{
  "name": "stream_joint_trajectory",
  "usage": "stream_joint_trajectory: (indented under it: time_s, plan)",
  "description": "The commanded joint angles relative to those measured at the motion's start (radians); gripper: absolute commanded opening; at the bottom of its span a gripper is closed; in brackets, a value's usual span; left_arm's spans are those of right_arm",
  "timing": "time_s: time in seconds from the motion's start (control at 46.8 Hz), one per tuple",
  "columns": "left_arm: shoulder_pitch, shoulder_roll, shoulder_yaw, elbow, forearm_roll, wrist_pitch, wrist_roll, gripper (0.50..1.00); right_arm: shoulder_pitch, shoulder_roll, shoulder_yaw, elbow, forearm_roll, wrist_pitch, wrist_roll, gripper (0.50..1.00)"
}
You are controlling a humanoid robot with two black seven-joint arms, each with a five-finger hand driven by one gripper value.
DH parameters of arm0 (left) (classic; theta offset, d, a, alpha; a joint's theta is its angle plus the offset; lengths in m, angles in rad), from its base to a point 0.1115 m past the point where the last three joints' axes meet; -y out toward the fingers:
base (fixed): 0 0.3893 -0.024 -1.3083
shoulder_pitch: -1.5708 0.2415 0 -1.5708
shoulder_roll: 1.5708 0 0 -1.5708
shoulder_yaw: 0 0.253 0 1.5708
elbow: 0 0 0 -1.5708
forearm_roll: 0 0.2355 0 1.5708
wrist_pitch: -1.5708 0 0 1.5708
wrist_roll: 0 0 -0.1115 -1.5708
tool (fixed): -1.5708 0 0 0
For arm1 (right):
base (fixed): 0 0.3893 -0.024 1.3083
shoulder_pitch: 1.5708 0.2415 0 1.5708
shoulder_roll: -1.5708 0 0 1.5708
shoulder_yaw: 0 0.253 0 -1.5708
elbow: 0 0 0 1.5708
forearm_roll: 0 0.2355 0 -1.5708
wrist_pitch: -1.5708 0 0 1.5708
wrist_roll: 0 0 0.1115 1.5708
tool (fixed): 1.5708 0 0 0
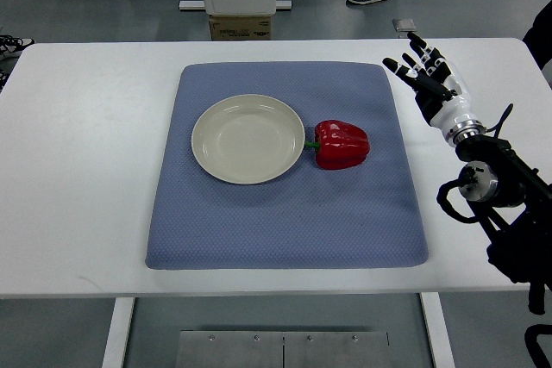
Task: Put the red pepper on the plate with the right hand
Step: 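Open the right hand and move it toward the red bell pepper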
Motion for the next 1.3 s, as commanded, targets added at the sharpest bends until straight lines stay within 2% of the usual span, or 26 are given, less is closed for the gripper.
stream_joint_trajectory:
  time_s: [0.0,0.342,1.283]
  plan:
    - [0.0,0.0,0.001,0.001,0.002,0.002,0.0,1.0,-0.001,0.0,0.0,0.0,0.0,0.0,0.0,1.0]
    - [0.0,0.0,0.0,0.001,0.001,0.002,0.0,1.0,-0.018,0.037,-0.001,0.002,0.0,0.0,0.002,1.0]
    - [0.0,0.0,0.0,0.001,0.001,0.002,0.0,1.0,-0.012,0.029,-0.001,0.002,0.0,0.002,0.003,1.0]
